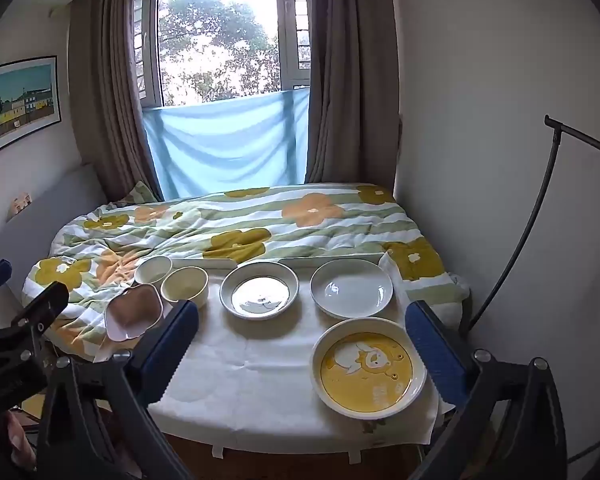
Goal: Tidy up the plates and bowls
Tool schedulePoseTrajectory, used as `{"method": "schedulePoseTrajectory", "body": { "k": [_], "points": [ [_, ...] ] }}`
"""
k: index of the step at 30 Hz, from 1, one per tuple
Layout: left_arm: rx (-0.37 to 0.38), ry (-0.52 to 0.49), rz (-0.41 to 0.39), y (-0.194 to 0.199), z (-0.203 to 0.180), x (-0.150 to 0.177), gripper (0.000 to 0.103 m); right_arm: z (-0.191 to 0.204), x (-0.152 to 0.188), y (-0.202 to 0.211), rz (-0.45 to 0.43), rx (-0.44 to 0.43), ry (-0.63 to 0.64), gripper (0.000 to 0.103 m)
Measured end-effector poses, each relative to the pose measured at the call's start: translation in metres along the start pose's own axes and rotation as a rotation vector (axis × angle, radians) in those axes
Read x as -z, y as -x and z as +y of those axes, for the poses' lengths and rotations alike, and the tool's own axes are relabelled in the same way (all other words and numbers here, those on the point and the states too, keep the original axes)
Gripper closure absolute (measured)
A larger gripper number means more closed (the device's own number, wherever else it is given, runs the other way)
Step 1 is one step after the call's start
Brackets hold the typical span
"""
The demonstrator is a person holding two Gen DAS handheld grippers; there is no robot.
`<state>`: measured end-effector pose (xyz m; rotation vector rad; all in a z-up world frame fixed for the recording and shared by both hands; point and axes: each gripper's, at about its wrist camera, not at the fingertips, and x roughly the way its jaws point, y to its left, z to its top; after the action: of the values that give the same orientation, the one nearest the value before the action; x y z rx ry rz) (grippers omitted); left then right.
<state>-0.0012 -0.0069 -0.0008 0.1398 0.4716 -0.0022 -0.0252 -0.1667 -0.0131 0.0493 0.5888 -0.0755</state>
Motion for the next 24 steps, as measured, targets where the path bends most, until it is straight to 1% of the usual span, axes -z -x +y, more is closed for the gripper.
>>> {"method": "schedulePoseTrajectory", "body": {
  "k": [5,12,24],
  "points": [
    [0.009,0.010,-0.009,0.0008,0.0023,-0.0013,0.000,0.0092,-0.0008,-0.0005,-0.001,-0.001,-0.001,0.000],
    [0.007,0.022,-0.029,0.0031,0.0035,-0.0022,0.000,0.0100,-0.0029,-0.0003,-0.014,0.001,0.001,0.000],
    [0.011,0.025,-0.029,0.0007,0.0024,-0.0019,0.000,0.0079,-0.0042,-0.0024,-0.016,0.008,0.008,0.000]
  ]
}}
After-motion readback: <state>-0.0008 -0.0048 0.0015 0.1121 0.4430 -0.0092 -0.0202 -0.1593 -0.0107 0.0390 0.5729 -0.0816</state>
